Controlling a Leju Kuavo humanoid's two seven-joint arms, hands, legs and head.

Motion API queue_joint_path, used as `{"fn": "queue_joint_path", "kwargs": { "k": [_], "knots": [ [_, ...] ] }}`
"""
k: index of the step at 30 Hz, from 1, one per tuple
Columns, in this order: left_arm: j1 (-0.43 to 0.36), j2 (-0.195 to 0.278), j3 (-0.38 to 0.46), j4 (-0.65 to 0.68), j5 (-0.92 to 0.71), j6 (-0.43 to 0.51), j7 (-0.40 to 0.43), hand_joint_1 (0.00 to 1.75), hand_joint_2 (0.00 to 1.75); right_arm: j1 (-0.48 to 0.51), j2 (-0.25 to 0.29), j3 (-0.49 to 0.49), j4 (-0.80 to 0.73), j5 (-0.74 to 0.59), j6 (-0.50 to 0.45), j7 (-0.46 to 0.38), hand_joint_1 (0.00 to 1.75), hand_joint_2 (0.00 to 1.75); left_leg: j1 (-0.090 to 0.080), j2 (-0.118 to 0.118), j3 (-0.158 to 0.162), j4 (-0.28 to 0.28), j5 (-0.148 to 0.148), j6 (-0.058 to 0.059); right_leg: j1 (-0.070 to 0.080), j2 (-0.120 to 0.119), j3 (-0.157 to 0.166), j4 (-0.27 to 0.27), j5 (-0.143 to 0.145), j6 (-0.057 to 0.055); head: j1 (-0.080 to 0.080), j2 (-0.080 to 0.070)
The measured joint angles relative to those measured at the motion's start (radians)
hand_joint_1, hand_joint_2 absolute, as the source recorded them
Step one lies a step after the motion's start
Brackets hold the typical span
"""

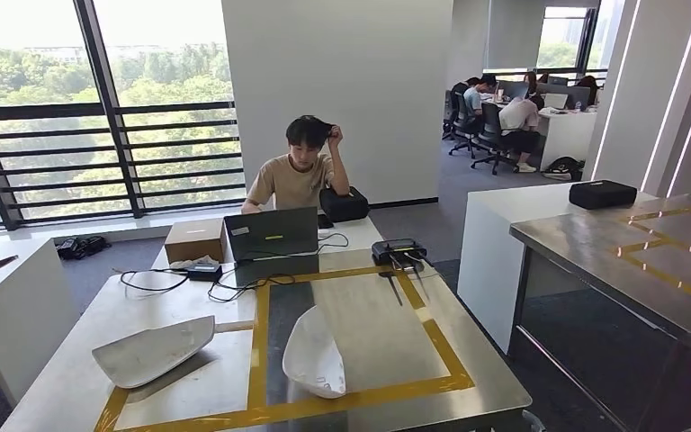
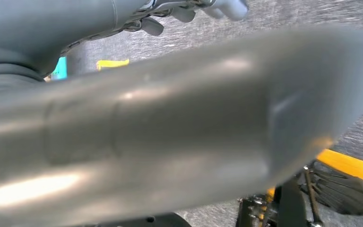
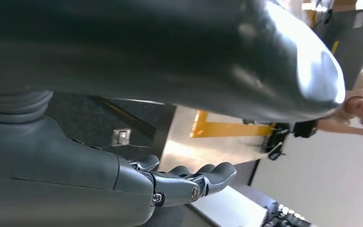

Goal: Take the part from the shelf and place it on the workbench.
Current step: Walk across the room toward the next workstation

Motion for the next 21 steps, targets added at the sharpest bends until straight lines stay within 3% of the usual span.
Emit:
{"fn": "queue_joint_path", "kwargs": {
  "k": [2, 3, 4, 6, 8, 10, 12, 13, 15, 16, 17, 18, 19, 20, 21],
  "knots": [
    [0.0, 0.0, 0.0, 0.0, -0.002, 0.002, 0.004, 0.0, 0.0, -0.021, 0.001, -0.01, 0.09, 0.003, 0.009, 0.022, 0.0, 0.0, 0.002, -0.001, -0.022, 0.117, -0.081, -0.007, 0.001, 0.0, -0.028, 0.0, 0.024, -0.002, -0.002, 0.0],
    [0.0, 0.0, 0.0, 0.0, -0.004, 0.004, 0.008, 0.0, 0.0, -0.04, 0.001, -0.013, 0.163, 0.015, 0.008, 0.035, 0.0, 0.0, 0.002, -0.001, -0.02, 0.159, -0.09, -0.009, 0.001, 0.0, -0.043, 0.001, 0.036, 0.0, -0.003, 0.0],
    [-0.001, 0.0, 0.0, 0.0, -0.006, 0.006, 0.013, 0.0, 0.0, -0.064, 0.001, -0.015, 0.253, 0.032, 0.004, 0.054, 0.0, 0.0, 0.002, -0.001, -0.007, 0.173, -0.076, -0.01, 0.001, 0.0, -0.057, 0.001, 0.048, 0.002, -0.003, 0.0],
    [-0.004, -0.001, 0.0, 0.0, -0.012, 0.009, 0.021, 0.0, 0.0, -0.109, 0.006, -0.016, 0.445, 0.071, -0.001, 0.098, 0.0, 0.0, 0.003, -0.002, 0.067, 0.105, -0.025, -0.007, 0.001, -0.001, -0.083, 0.004, 0.07, 0.009, -0.004, 0.0],
    [-0.008, -0.001, 0.0, 0.0, -0.015, 0.009, 0.024, 0.0, 0.0, -0.142, 0.015, -0.016, 0.602, 0.092, 0.005, 0.133, 0.0, 0.0, 0.0, -0.006, 0.165, -0.029, -0.026, 0.001, 0.002, -0.003, -0.103, 0.01, 0.089, 0.021, -0.004, 0.0],
    [-0.011, -0.002, 0.0, 0.0, -0.018, 0.007, 0.025, 0.0, 0.0, -0.168, 0.026, -0.018, 0.719, 0.071, 0.058, 0.164, 0.0, 0.0, -0.005, -0.011, 0.205, -0.104, -0.046, 0.016, 0.002, -0.005, -0.11, 0.01, 0.107, 0.034, -0.003, 0.0],
    [-0.01, -0.001, 0.0, 0.001, -0.024, -0.005, 0.024, 0.0, 0.0, -0.183, 0.043, -0.041, 0.818, -0.038, 0.224, 0.221, 0.0, 0.0, -0.007, -0.011, 0.191, -0.111, -0.033, 0.035, -0.001, -0.006, -0.112, 0.006, 0.117, 0.048, -0.003, 0.0],
    [-0.01, 0.001, 0.0, 0.001, -0.029, -0.014, 0.023, 0.0, 0.0, -0.183, 0.054, -0.069, 0.861, -0.127, 0.34, 0.264, 0.0, 0.0, -0.007, -0.009, 0.183, -0.112, -0.023, 0.045, -0.003, -0.005, -0.118, 0.015, 0.101, 0.054, -0.002, 0.0],
    [-0.01, 0.005, 0.0, 0.001, -0.039, -0.03, 0.022, 0.0, 0.0, -0.179, 0.083, -0.154, 0.936, -0.308, 0.534, 0.377, 0.0, 0.0, -0.004, -0.006, 0.158, -0.114, 0.001, 0.059, -0.005, -0.003, -0.146, 0.089, 0.014, 0.061, 0.002, -0.001],
    [-0.009, 0.008, 0.0, 0.001, -0.046, -0.035, 0.021, 0.0, 0.0, -0.177, 0.099, -0.199, 0.967, -0.358, 0.567, 0.436, 0.0, 0.0, -0.005, -0.005, 0.145, -0.114, 0.013, 0.063, -0.004, -0.002, -0.163, 0.151, -0.043, 0.063, 0.003, 0.0],
    [-0.009, 0.011, -0.001, 0.001, -0.053, -0.038, 0.021, 0.0, 0.0, -0.175, 0.113, -0.237, 0.994, -0.375, 0.549, 0.489, 0.0, 0.0, -0.007, -0.005, 0.131, -0.112, 0.024, 0.064, -0.004, -0.002, -0.176, 0.216, -0.084, 0.064, 0.004, 0.0],
    [-0.009, 0.014, -0.001, 0.001, -0.06, -0.041, 0.019, 0.0, 0.0, -0.171, 0.123, -0.266, 1.018, -0.365, 0.476, 0.537, 0.0, 0.0, -0.008, -0.005, 0.117, -0.11, 0.035, 0.065, -0.004, -0.001, -0.179, 0.267, -0.102, 0.064, 0.004, 0.0],
    [-0.008, 0.017, -0.001, 0.001, -0.066, -0.043, 0.017, 0.0, 0.0, -0.164, 0.133, -0.285, 1.038, -0.343, 0.365, 0.572, 0.0, 0.0, -0.01, -0.005, 0.103, -0.107, 0.045, 0.064, -0.003, -0.001, -0.166, 0.289, -0.095, 0.062, 0.005, 0.0],
    [-0.007, 0.019, -0.001, 0.001, -0.071, -0.044, 0.014, 0.0, 0.0, -0.155, 0.141, -0.299, 1.054, -0.323, 0.233, 0.6, 0.0, 0.0, -0.011, -0.006, 0.088, -0.103, 0.054, 0.063, -0.002, -0.001, -0.135, 0.274, -0.072, 0.059, 0.006, 0.0],
    [-0.006, 0.021, -0.002, 0.001, -0.073, -0.045, 0.012, 0.0, 0.0, -0.146, 0.149, -0.309, 1.067, -0.309, 0.108, 0.62, 0.0, 0.0, -0.011, -0.007, 0.075, -0.098, 0.061, 0.06, 0.0, -0.001, -0.086, 0.223, -0.047, 0.054, 0.007, 0.0]
  ]
}}
